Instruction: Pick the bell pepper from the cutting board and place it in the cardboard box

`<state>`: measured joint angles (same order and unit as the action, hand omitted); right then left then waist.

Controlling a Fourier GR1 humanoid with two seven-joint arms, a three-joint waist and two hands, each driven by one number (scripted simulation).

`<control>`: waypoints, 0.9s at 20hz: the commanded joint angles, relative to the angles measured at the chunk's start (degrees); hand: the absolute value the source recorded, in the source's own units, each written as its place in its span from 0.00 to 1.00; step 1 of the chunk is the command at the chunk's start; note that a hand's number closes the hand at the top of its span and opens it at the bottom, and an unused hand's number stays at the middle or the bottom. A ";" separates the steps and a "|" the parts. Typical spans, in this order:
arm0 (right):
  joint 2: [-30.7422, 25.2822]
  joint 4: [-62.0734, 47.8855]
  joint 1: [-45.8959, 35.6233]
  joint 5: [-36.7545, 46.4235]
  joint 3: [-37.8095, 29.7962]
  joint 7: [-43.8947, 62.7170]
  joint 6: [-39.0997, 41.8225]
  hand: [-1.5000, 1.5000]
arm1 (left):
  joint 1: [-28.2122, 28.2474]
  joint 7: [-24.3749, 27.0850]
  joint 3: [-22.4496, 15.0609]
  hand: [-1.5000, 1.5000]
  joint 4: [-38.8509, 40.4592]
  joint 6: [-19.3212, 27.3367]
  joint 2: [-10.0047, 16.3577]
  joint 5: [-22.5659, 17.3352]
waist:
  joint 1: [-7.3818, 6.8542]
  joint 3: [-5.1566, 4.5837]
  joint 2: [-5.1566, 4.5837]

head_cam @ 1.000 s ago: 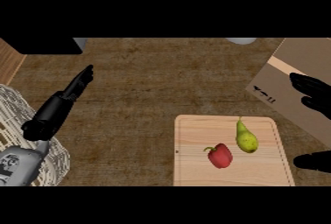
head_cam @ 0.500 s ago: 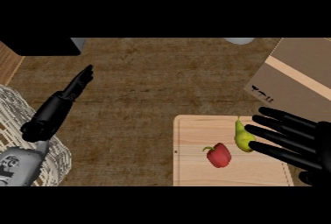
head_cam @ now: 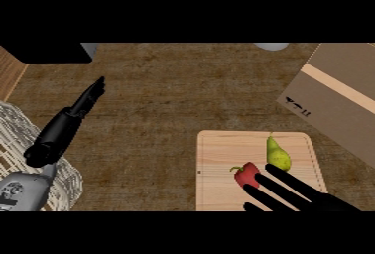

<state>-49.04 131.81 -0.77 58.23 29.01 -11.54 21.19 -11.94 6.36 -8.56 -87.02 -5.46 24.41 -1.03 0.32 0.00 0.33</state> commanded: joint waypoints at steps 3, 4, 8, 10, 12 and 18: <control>4.39 2.85 4.42 12.60 9.63 9.35 4.64 0.00 | -2.19 -2.03 2.13 0.50 0.59 0.60 -2.61 0.81 | 0.26 -0.01 -0.18; 11.41 -3.25 -4.11 11.72 11.26 11.58 9.58 0.00 | -1.43 -1.99 2.36 0.50 0.09 -0.60 -2.47 0.35 | -0.82 -0.06 -0.36; 14.18 -4.02 -1.05 15.84 14.12 12.01 10.23 0.00 | -0.76 -3.06 3.12 0.50 -1.57 -1.09 -4.50 2.79 | -0.43 -0.01 -0.28; 13.07 -4.75 2.49 18.11 14.64 11.97 7.52 0.00 | 1.28 -0.23 5.22 0.50 -0.96 -3.85 -3.55 1.98 | -0.27 0.00 -0.27; 12.20 -6.85 2.72 20.45 13.86 10.88 3.89 0.00 | -2.97 -4.87 5.01 0.50 -0.23 -2.58 -5.79 3.57 | -0.07 0.02 -0.28; 15.68 -10.20 2.82 24.14 13.80 11.70 0.82 0.00 | 0.97 -1.47 8.47 0.50 -1.82 -6.53 -5.66 4.35 | -0.34 0.00 -0.29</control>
<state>-34.89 123.24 2.55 81.92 44.83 0.99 22.48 -11.83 5.61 -2.26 -88.63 -12.44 19.49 4.85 0.03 0.35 0.20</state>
